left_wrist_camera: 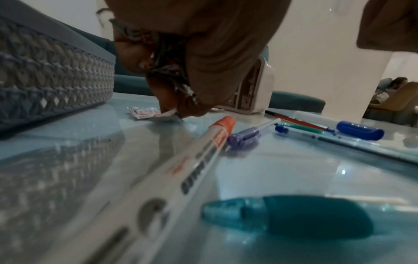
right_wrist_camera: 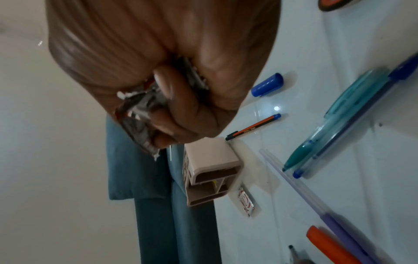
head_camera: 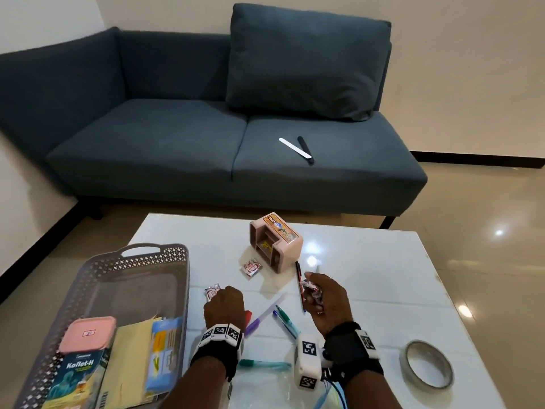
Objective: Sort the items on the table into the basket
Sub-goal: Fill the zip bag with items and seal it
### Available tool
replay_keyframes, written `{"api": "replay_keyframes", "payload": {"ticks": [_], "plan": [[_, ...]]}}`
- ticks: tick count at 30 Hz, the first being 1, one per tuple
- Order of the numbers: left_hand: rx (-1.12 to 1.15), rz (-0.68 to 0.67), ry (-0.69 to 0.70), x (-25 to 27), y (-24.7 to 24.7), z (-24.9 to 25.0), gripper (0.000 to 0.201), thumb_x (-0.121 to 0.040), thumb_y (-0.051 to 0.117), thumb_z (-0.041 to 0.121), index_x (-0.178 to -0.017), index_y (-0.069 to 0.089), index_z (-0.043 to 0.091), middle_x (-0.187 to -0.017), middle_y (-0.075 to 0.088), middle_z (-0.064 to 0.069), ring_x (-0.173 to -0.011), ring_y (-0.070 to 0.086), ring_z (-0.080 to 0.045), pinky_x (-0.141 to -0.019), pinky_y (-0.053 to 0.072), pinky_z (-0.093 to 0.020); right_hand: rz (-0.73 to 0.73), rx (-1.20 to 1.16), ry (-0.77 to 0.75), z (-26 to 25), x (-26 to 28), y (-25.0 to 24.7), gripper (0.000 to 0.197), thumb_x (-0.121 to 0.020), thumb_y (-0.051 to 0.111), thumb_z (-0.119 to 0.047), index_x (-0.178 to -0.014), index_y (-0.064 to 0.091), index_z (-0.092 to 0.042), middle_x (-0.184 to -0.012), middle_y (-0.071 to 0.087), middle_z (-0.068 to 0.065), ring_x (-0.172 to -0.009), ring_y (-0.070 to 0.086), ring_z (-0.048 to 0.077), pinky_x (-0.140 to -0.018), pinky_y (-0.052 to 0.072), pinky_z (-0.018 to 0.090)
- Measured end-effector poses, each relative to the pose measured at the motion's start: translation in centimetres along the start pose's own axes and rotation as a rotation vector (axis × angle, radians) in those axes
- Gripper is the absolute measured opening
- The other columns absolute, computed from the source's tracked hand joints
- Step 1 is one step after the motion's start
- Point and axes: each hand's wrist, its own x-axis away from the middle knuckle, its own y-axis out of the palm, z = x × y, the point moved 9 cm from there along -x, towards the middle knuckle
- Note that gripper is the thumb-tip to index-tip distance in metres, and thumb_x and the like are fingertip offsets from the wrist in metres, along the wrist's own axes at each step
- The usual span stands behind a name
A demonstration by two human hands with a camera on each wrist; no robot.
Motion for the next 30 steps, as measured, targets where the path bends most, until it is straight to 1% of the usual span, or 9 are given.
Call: {"api": "replay_keyframes", "payload": {"ticks": [4,8,10,12,15,18,25,28,30], "plan": [[0.382,0.014,-0.263,0.7,-1.8,-2.3,0.027,-0.081,0.067,0.031,-0.101,0.056,0.017,-0.109,0.064,-0.004,-0.102,0.065,-0.022,-0.081,0.049,-0.028,0.004,0.242,-0.079,-0.5,-0.4,2.7,0.034,-0.078,0.066,0.006,-0.058,0.043,-0.011,-0.049,0.041,0.006,-0.042,0.030,0.015,-0.040,0.018,0.017],[0.877,0.142,-0.435,2.2,-4.3,-4.9,0.018,-0.087,0.062,0.026,-0.093,0.065,0.010,-0.102,0.069,-0.012,-0.098,0.064,-0.032,-0.072,0.043,-0.027,0.018,0.720,-0.171,-0.2,-1.6,6.6,0.019,-0.071,0.076,-0.008,-0.077,0.059,-0.006,-0.064,0.060,0.010,-0.047,0.049,0.019,-0.042,0.039,0.023],[1.121,0.220,-0.439,2.7,-4.8,-5.7,0.024,-0.081,0.064,0.034,-0.083,0.069,0.011,-0.090,0.072,-0.012,-0.089,0.067,-0.033,-0.070,0.047,-0.028,0.014,1.127,-0.288,-0.2,-2.4,9.1,0.024,-0.069,0.074,-0.023,-0.085,0.060,-0.013,-0.080,0.066,0.002,-0.067,0.062,0.020,-0.057,0.053,0.030],[1.364,0.273,-0.453,3.3,-4.7,-6.7,0.028,-0.070,0.063,0.040,-0.078,0.071,0.014,-0.078,0.073,-0.010,-0.073,0.069,-0.032,-0.065,0.056,-0.040,-0.044,1.471,-0.401,0.8,-3.1,12.2,0.029,-0.074,0.068,-0.023,-0.099,0.059,-0.013,-0.095,0.065,0.001,-0.088,0.062,0.021,-0.070,0.050,0.028],[1.638,0.254,-0.535,4.3,-3.8,-8.0,0.011,-0.082,0.063,0.019,-0.076,0.068,0.012,-0.057,0.061,-0.009,-0.042,0.047,-0.018,-0.039,0.037,-0.024,-0.152,1.830,-0.464,3.2,-4.8,15.0,0.042,-0.075,0.065,-0.019,-0.115,0.055,-0.009,-0.112,0.062,0.009,-0.104,0.060,0.026,-0.082,0.052,0.032],[1.759,0.234,-0.587,5.2,-3.3,-9.3,0.027,-0.090,0.063,0.015,-0.064,0.062,0.009,-0.046,0.046,-0.002,-0.035,0.031,-0.013,-0.034,0.022,-0.016,-0.239,2.088,-0.482,5.6,-6.2,15.9,0.033,-0.084,0.058,-0.016,-0.116,0.057,-0.008,-0.117,0.063,0.014,-0.109,0.061,0.031,-0.087,0.053,0.036],[1.981,0.210,-0.719,6.5,-2.6,-11.0,0.047,-0.084,0.071,0.045,-0.062,0.049,0.009,-0.052,0.047,-0.003,-0.037,0.033,-0.013,-0.037,0.022,-0.015,-0.305,2.257,-0.527,7.8,-6.4,15.1,0.027,-0.091,0.047,-0.011,-0.114,0.061,-0.007,-0.117,0.063,0.013,-0.109,0.062,0.031,-0.088,0.050,0.038],[1.846,0.239,-0.735,7.1,-3.1,-10.4,0.042,-0.087,0.069,0.041,-0.064,0.058,0.008,-0.053,0.059,-0.005,-0.036,0.039,-0.016,-0.039,0.026,-0.018,-0.339,2.243,-0.538,7.7,-5.7,15.0,0.025,-0.089,0.049,-0.011,-0.109,0.062,-0.006,-0.114,0.063,0.014,-0.105,0.062,0.033,-0.085,0.051,0.038],[1.617,0.330,-0.628,7.1,-4.5,-10.2,0.019,-0.087,0.069,0.035,-0.076,0.068,0.019,-0.060,0.067,-0.003,-0.040,0.051,-0.018,-0.040,0.037,-0.023,-0.287,2.119,-0.501,6.5,-5.5,14.4,0.024,-0.087,0.051,-0.010,-0.109,0.059,-0.005,-0.113,0.062,0.015,-0.104,0.062,0.033,-0.082,0.050,0.035]]}}
